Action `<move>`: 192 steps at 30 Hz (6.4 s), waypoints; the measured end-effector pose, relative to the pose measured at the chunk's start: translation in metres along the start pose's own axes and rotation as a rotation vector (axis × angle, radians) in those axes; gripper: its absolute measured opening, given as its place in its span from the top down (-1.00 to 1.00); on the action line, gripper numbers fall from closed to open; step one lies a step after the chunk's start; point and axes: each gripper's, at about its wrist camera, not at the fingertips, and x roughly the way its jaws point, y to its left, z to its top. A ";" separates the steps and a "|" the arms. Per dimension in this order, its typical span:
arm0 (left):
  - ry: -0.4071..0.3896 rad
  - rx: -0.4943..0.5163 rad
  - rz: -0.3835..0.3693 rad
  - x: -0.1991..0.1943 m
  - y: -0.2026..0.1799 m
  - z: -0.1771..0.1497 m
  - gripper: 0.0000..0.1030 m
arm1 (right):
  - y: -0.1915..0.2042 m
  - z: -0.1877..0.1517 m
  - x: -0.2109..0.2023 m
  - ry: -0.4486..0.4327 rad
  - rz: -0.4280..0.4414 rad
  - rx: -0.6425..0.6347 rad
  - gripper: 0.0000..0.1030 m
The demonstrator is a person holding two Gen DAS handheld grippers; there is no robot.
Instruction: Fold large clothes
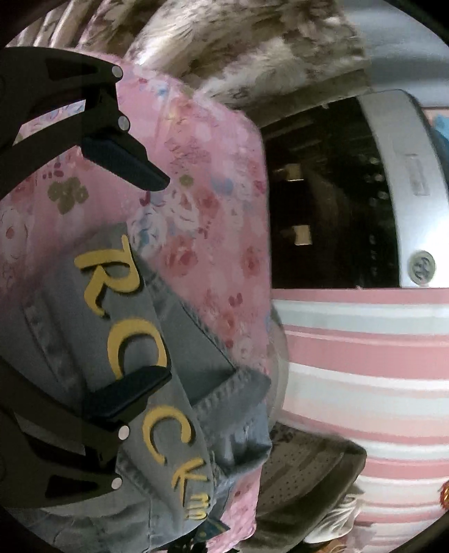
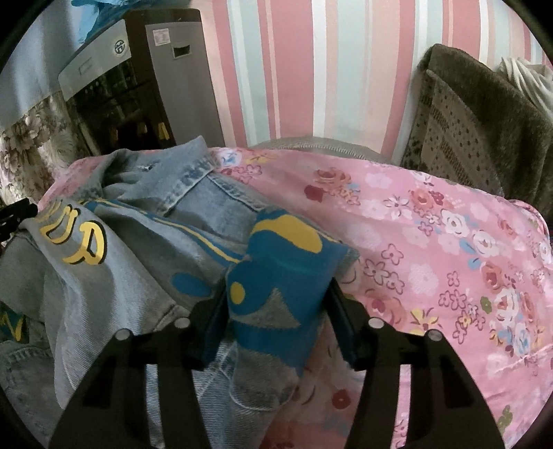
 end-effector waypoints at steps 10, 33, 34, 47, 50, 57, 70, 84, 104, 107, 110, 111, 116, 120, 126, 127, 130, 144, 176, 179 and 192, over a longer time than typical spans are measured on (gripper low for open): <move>0.146 -0.118 -0.179 0.036 0.008 -0.012 -0.94 | 0.000 0.000 0.000 -0.003 -0.001 0.004 -0.10; 0.033 0.207 -0.006 -0.008 -0.070 0.042 0.78 | 0.012 0.054 -0.063 -0.170 -0.337 -0.348 0.77; 0.077 0.214 0.004 0.014 -0.072 0.041 0.79 | 0.006 0.059 -0.054 -0.138 -0.331 -0.346 0.76; 0.010 0.068 -0.004 -0.005 -0.055 0.014 -0.52 | -0.050 0.016 -0.052 -0.099 -0.127 -0.043 -0.27; -0.011 0.041 -0.015 -0.031 -0.061 -0.003 -0.73 | -0.036 -0.017 -0.082 -0.137 -0.134 -0.032 -0.36; -0.102 0.108 0.057 -0.098 -0.089 -0.045 -0.94 | 0.002 -0.068 -0.132 -0.202 -0.142 -0.034 -0.67; -0.066 0.013 0.004 -0.146 -0.092 -0.118 -0.94 | 0.030 -0.134 -0.179 -0.186 -0.079 0.024 -0.79; -0.076 0.016 0.015 -0.173 -0.093 -0.155 -0.94 | 0.050 -0.183 -0.176 -0.044 -0.014 0.066 -0.59; -0.058 0.071 -0.007 -0.173 -0.106 -0.154 -0.94 | 0.012 -0.178 -0.215 -0.139 -0.293 -0.087 0.86; -0.038 0.088 -0.027 -0.171 -0.114 -0.156 -0.94 | -0.009 -0.175 -0.217 -0.134 -0.398 -0.101 0.86; -0.012 0.104 -0.067 -0.170 -0.125 -0.161 -0.94 | -0.022 -0.177 -0.205 -0.107 -0.439 -0.120 0.86; -0.005 0.110 -0.076 -0.169 -0.127 -0.162 -0.94 | -0.022 -0.177 -0.200 -0.102 -0.461 -0.138 0.86; 0.060 0.118 -0.199 -0.162 -0.147 -0.170 -0.94 | -0.026 -0.176 -0.178 -0.066 -0.468 -0.146 0.84; 0.089 0.077 -0.263 -0.150 -0.152 -0.168 -0.53 | -0.031 -0.180 -0.181 -0.067 -0.414 -0.100 0.83; 0.149 0.042 -0.394 -0.136 -0.155 -0.160 0.28 | -0.040 -0.186 -0.181 -0.050 -0.290 -0.017 0.83; 0.132 0.051 -0.391 -0.141 -0.153 -0.157 0.49 | -0.039 -0.186 -0.183 -0.050 -0.274 -0.009 0.83; 0.127 0.032 -0.407 -0.155 -0.136 -0.141 0.75 | -0.040 -0.187 -0.192 -0.047 -0.179 0.049 0.84; 0.163 0.244 -0.213 -0.174 -0.102 -0.156 0.67 | -0.020 -0.193 -0.205 -0.050 -0.179 0.003 0.84; 0.001 0.143 -0.364 -0.253 -0.133 -0.174 0.61 | -0.012 -0.223 -0.270 -0.219 0.100 0.107 0.80; 0.013 0.181 -0.348 -0.284 -0.123 -0.159 0.62 | 0.001 -0.220 -0.303 -0.269 0.093 0.064 0.82; 0.042 0.146 -0.148 -0.281 -0.075 -0.218 -0.73 | -0.023 -0.272 -0.288 -0.120 -0.020 0.090 0.24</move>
